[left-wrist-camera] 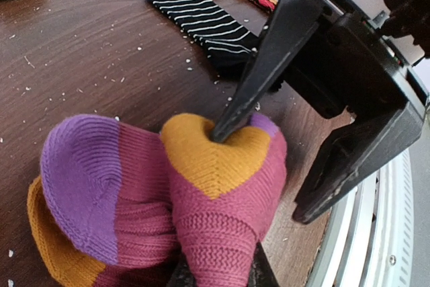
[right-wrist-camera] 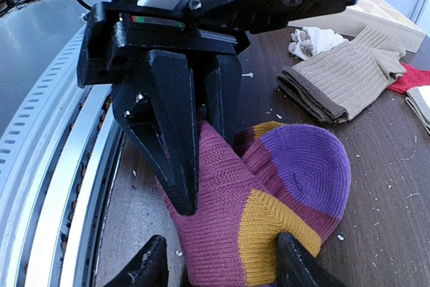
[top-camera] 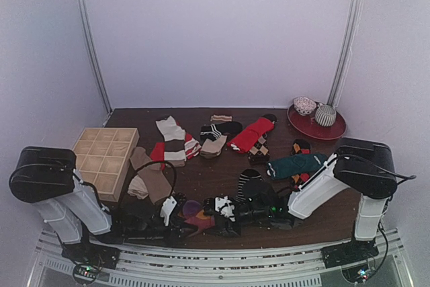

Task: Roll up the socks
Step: Roll a pair of socks at the center of the board.

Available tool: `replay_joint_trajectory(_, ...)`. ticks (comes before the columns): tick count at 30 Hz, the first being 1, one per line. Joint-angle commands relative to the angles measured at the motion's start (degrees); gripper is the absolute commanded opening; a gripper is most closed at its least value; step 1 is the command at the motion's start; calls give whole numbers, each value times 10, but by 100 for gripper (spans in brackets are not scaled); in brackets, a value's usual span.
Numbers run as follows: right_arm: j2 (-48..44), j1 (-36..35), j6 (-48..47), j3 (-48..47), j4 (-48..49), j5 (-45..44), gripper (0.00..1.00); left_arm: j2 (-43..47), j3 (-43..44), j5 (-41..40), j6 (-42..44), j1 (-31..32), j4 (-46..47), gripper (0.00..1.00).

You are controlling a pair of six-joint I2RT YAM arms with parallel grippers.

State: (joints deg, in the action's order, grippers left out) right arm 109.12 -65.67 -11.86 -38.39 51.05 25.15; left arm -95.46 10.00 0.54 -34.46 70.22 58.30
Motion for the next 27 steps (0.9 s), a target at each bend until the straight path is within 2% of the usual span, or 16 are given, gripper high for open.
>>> replay_joint_trajectory(1, 32, -1, -3, -30, -53, 27, 54, -35, -16, 25, 5, -1, -134, 0)
replay_joint_trajectory(7, 59, -2, 26, -48, -107, 53, 40, -37, -12, 32, 15, -3, -130, 0)
replay_joint_trajectory(11, 74, -6, 48, -61, -172, 55, 16, -41, -7, 42, 30, -3, -124, 0)
replay_joint_trajectory(13, 75, -8, 59, -73, -225, 49, 8, -40, -3, 42, 37, -3, -131, 1)
replay_joint_trajectory(20, 62, -14, 106, -151, -476, 1, 4, 31, 8, -26, 71, -3, -232, 47)
replay_joint_trajectory(24, 80, -12, 133, -214, -625, 1, 4, 108, 33, -64, 95, -3, -294, 66)
replay_joint_trajectory(25, 86, -12, 143, -231, -644, 12, 4, 126, 33, -70, 100, -2, -308, 74)
replay_joint_trajectory(27, 101, -7, 160, -250, -672, 45, 4, 167, 28, -84, 109, 3, -314, 76)
